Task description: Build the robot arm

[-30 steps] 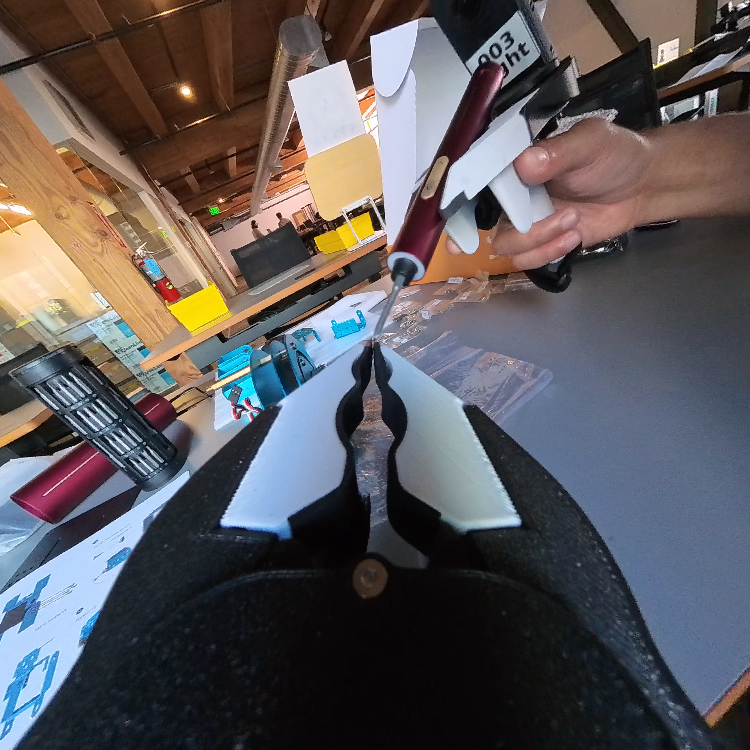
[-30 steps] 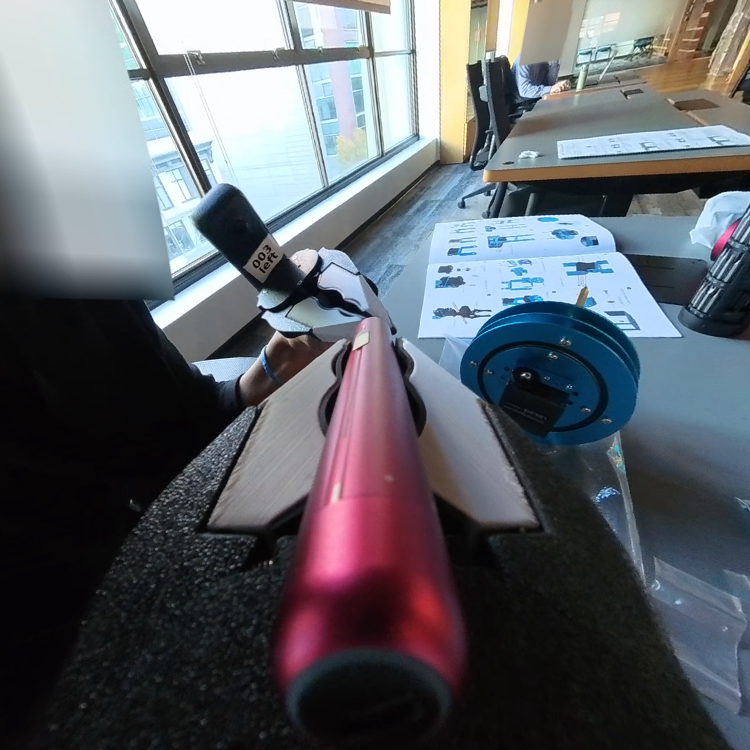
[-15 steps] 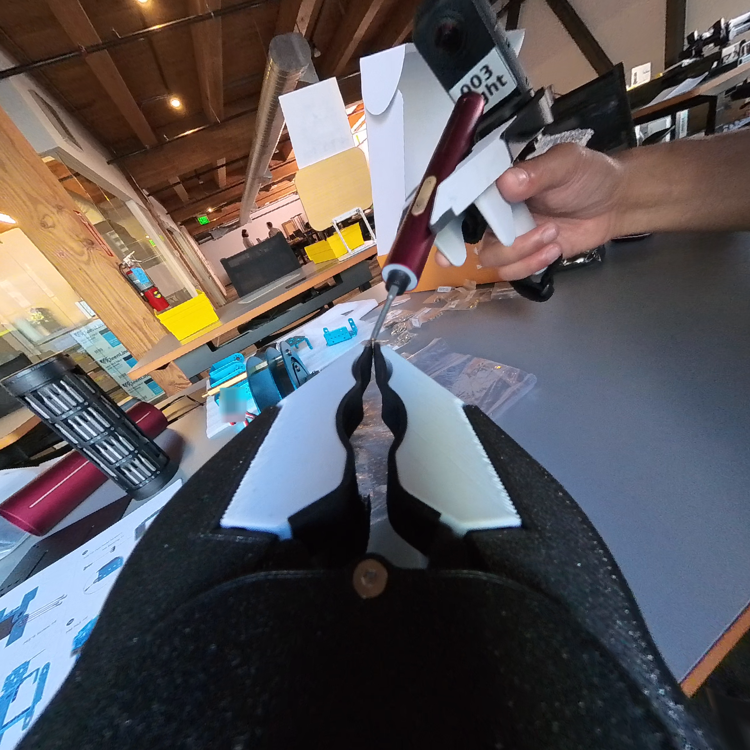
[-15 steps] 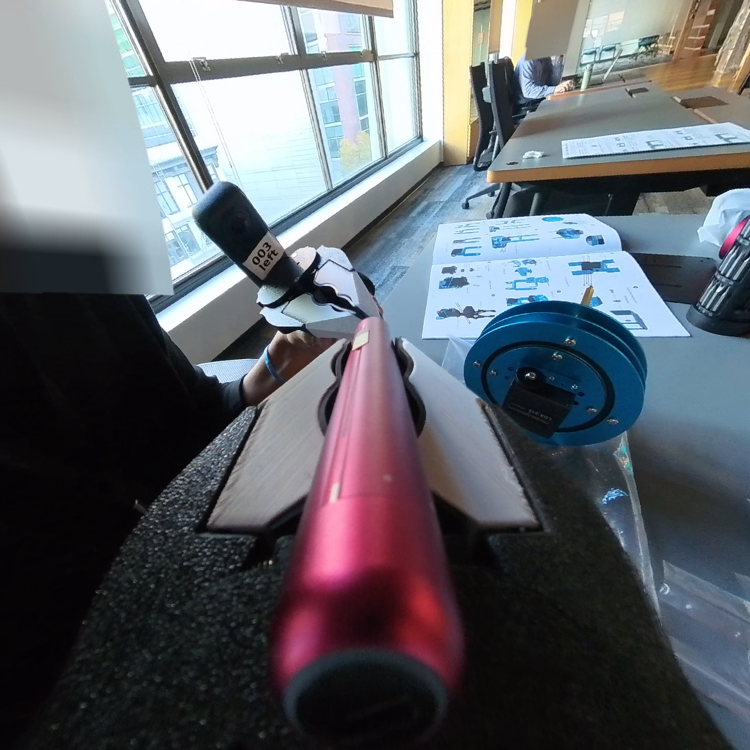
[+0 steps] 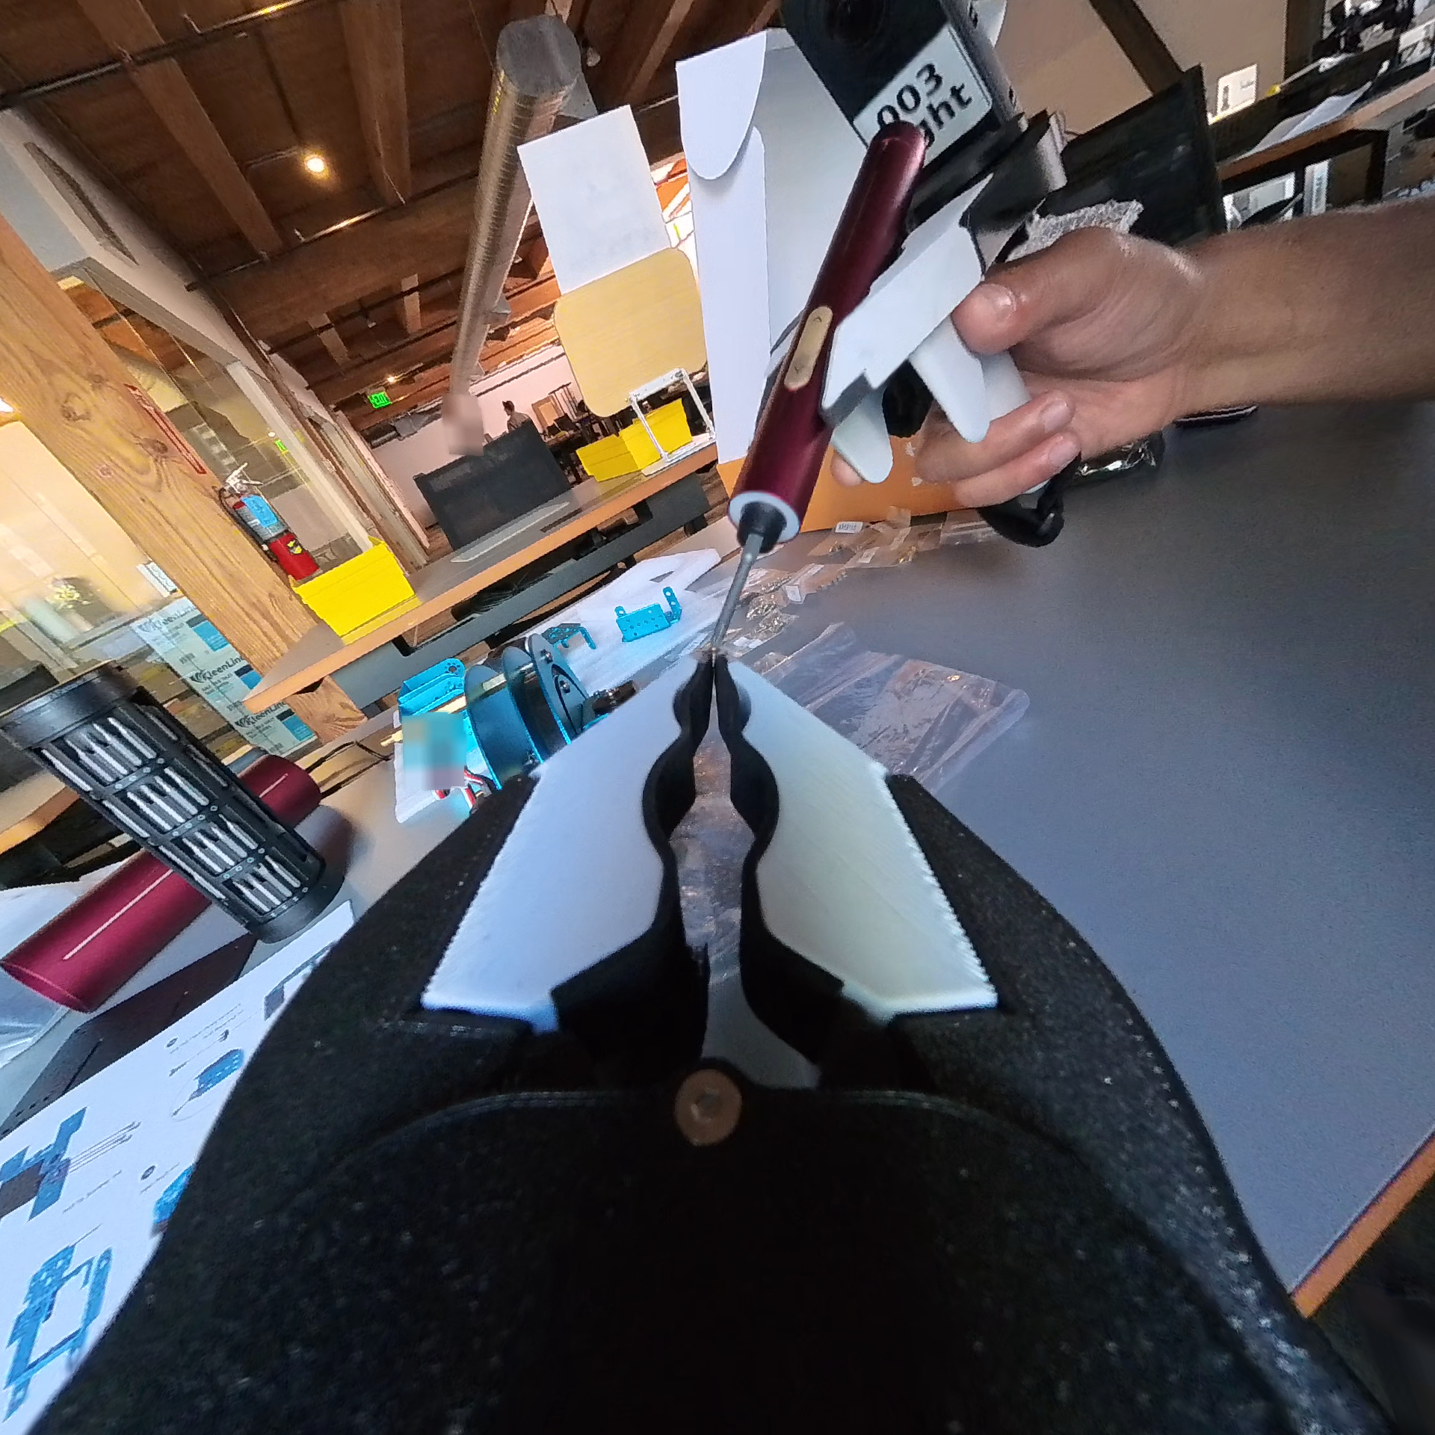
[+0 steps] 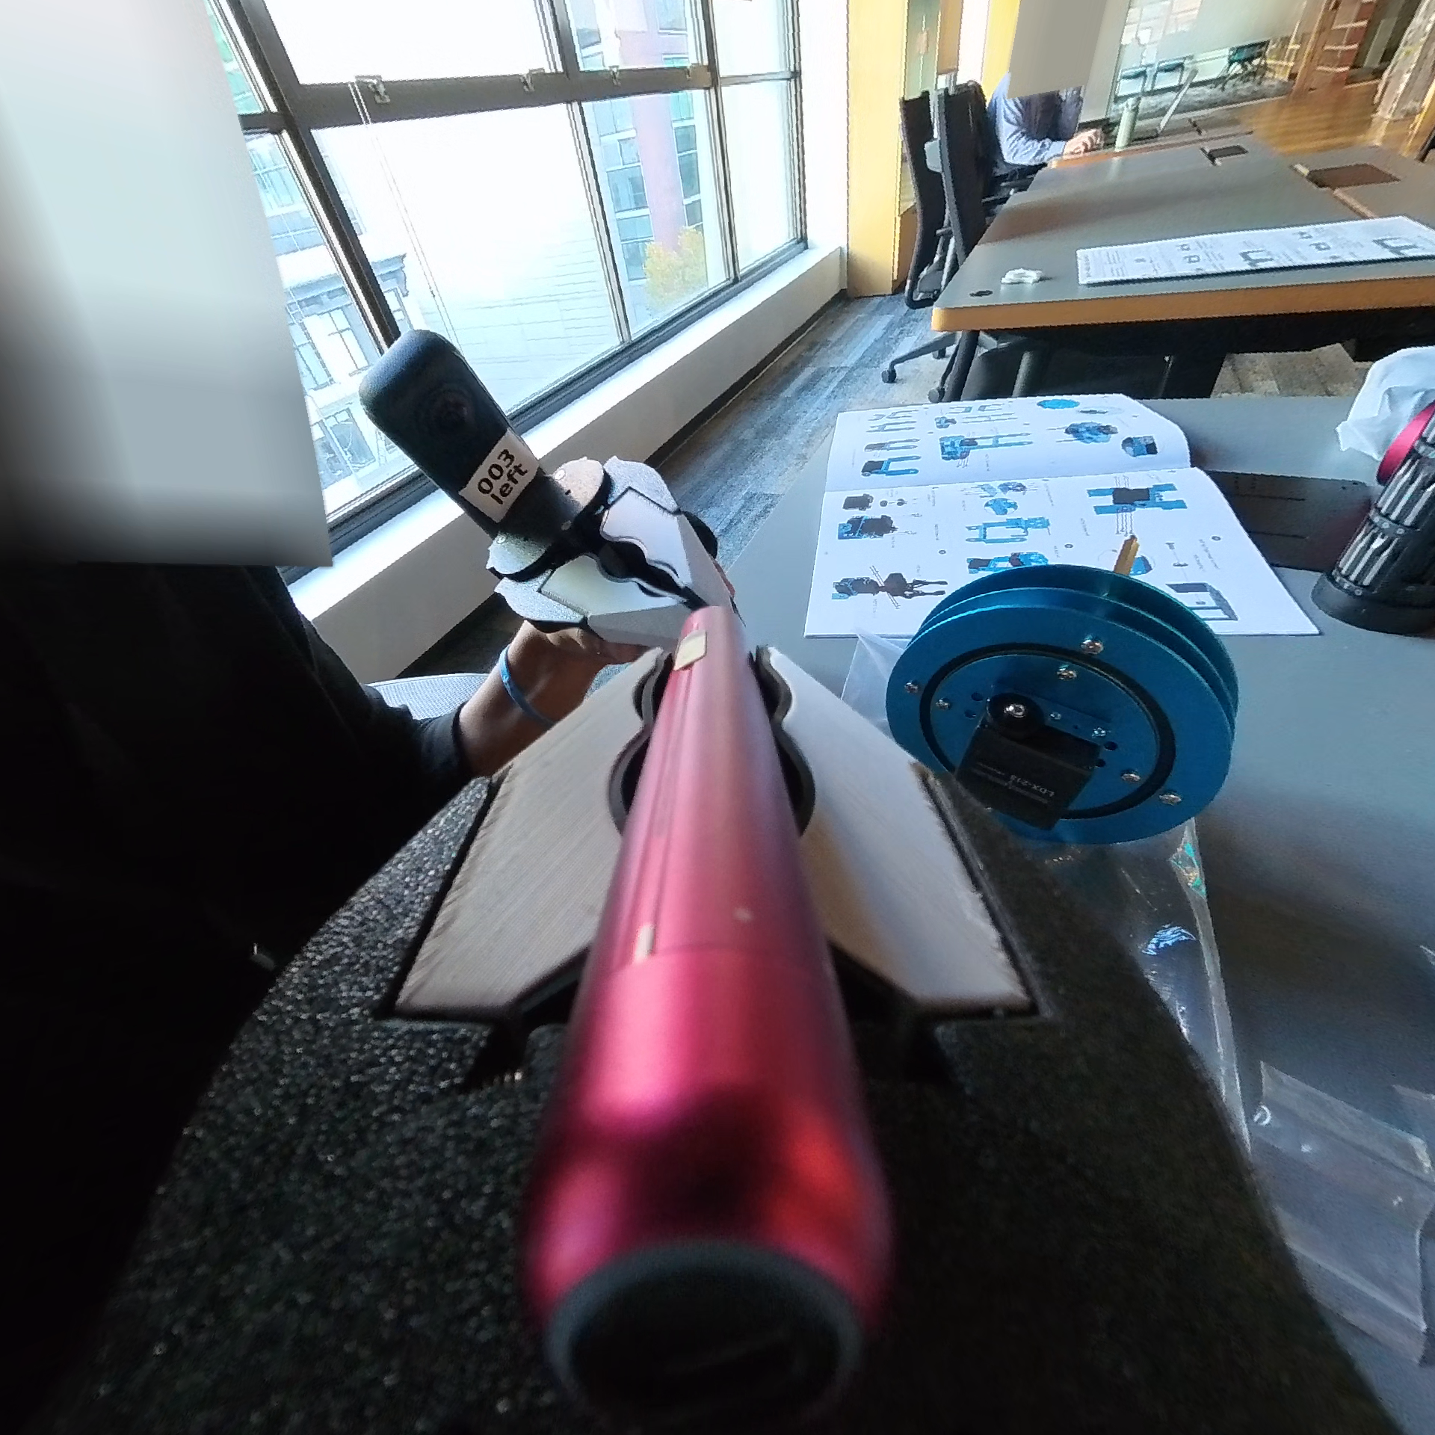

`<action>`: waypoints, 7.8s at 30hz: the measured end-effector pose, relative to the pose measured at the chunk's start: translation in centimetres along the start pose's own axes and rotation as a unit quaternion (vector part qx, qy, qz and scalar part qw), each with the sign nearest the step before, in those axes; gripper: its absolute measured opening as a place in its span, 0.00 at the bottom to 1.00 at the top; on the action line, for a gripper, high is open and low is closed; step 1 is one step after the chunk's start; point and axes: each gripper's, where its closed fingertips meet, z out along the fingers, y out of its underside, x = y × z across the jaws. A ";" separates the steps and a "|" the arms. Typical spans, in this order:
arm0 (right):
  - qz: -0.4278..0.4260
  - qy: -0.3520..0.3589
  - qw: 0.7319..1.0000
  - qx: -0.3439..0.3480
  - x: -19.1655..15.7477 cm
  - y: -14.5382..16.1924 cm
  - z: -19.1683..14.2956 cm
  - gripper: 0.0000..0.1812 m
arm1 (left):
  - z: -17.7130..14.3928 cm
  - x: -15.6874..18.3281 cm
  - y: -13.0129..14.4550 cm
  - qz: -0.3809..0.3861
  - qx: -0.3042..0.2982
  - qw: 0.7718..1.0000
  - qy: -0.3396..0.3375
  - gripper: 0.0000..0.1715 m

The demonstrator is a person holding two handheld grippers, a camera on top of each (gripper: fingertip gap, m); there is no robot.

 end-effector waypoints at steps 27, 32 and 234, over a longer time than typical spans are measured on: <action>-0.107 0.030 0.990 -0.085 -0.3 2.0 0.5 0.12 | 0.2 1.2 2.6 0.119 -0.105 0.987 -0.013 0.00; -0.090 0.022 0.994 -0.062 -0.4 1.1 0.2 0.12 | 0.1 1.4 1.8 0.095 -0.080 0.992 -0.004 0.04; -0.132 -0.052 0.863 -0.485 9.6 -1.7 4.0 0.12 | 4.7 -6.2 6.6 -0.182 -0.135 0.972 -0.067 0.19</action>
